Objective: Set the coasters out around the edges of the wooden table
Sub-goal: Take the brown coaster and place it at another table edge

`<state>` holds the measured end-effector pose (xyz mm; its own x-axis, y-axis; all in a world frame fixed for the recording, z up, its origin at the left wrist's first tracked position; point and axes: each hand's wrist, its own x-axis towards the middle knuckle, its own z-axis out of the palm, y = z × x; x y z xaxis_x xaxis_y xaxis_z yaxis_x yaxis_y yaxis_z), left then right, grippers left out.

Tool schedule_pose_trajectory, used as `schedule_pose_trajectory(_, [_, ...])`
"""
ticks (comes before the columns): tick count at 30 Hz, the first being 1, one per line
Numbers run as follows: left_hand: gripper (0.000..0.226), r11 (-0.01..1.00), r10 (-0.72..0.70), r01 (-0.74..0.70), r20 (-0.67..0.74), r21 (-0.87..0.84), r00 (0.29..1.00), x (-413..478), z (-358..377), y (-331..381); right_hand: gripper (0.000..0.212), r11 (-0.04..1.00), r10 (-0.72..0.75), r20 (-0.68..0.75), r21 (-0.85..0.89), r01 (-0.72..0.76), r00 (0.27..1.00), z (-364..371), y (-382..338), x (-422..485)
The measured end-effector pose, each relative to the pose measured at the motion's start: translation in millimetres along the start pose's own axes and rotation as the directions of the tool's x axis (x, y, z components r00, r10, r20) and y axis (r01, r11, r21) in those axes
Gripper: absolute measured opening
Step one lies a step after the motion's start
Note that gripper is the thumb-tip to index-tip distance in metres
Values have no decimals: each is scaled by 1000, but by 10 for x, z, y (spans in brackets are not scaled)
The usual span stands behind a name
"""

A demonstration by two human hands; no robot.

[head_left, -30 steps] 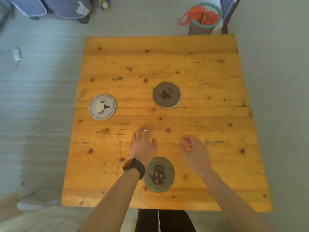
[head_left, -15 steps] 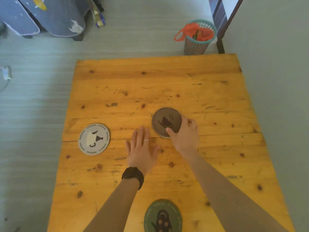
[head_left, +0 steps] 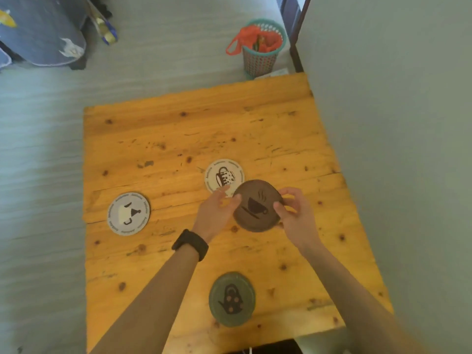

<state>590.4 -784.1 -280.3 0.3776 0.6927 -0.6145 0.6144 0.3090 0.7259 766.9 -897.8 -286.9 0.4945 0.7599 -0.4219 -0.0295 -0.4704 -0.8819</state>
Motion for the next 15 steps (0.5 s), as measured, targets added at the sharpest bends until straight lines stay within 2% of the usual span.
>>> schedule_pose_trajectory(2, [51,998,-19,29,169,-54,985,-263,309,304,21,995,82,-32,55,-80,996,-466,6,-392])
schedule_pose_trajectory(5, [28,993,-49,77,293,-86,955,-642,897,675,21,983,165,-134,103,-152,977,-1151,8,-945])
schedule_pose_trajectory(9, [25,982,-80,132,340,-133,937,-1025,1773,1049,21,973,210,-233,143,-180,949,-2010,55,-1446])
schedule_pose_trajectory(15, [26,971,-122,179,320,-156,939,-1229,3030,1485,32,967,246,-161,112,-230,956,-3281,464,-1450])
